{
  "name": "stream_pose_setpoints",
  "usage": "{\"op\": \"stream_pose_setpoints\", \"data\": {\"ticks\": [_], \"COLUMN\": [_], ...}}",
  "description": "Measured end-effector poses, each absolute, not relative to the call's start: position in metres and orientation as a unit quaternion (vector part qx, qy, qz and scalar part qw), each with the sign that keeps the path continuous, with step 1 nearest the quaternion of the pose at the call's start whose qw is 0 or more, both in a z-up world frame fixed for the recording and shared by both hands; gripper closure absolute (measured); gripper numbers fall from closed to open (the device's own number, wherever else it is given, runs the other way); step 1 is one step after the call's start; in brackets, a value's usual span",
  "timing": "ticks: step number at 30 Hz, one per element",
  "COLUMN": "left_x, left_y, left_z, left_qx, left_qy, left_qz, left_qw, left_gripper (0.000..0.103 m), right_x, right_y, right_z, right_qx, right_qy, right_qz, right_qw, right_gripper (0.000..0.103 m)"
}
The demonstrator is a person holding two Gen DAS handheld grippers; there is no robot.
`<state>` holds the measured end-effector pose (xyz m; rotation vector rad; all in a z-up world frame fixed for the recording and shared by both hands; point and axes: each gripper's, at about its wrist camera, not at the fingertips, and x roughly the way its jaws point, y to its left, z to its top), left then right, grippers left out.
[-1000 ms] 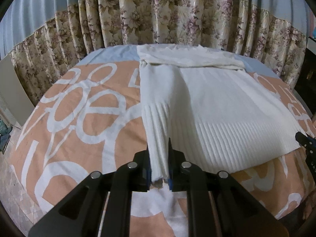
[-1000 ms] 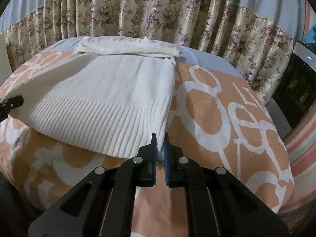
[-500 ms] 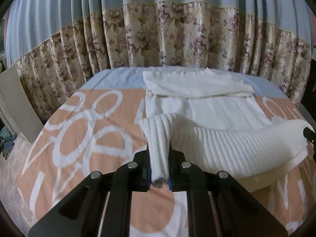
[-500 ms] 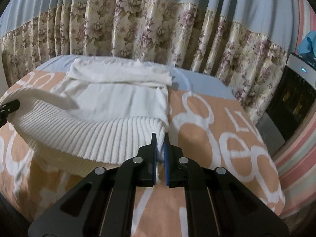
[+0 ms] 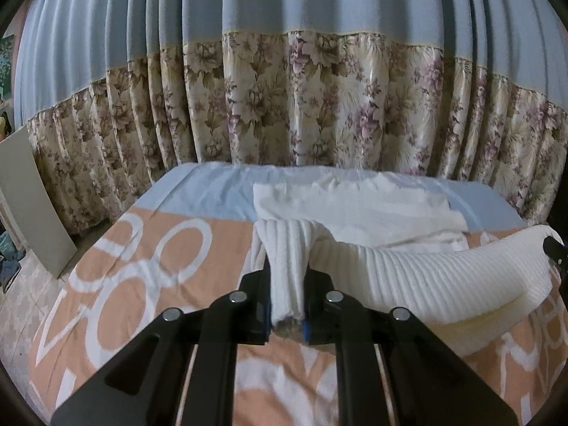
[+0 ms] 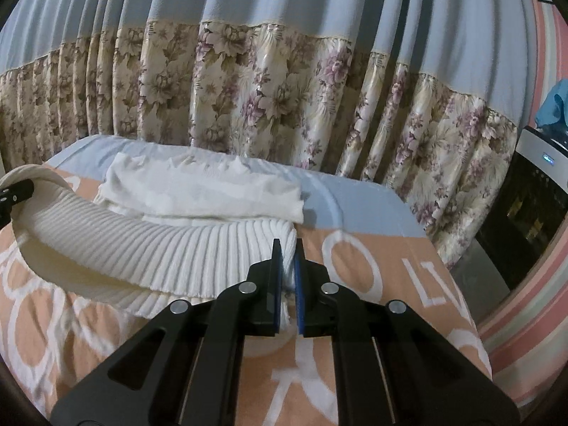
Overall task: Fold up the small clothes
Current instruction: 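Lift the hem with both tools and fold it toward the collar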
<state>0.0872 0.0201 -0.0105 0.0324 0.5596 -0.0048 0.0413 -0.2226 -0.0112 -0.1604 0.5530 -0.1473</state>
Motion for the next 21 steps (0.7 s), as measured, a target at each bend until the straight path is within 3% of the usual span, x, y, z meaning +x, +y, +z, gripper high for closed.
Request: {"op": "stream_pose_setpoints", "data": {"ticks": [21], "left_x": [0.269], "left_y": [-0.007], "left_z": [-0.019], "left_qx": [0.031], "left_qy": [0.292], "left_qz": [0.017], "left_qw": [0.956], "left_gripper": [0.091], "right_x": [0.223], "right_y": [-0.243], "right_z": [-0.018], "right_qx": [-0.074], "right_qy": [0.279], "right_qz": [-0.072], "right_qw": [0.955], "right_gripper": [0.096]}}
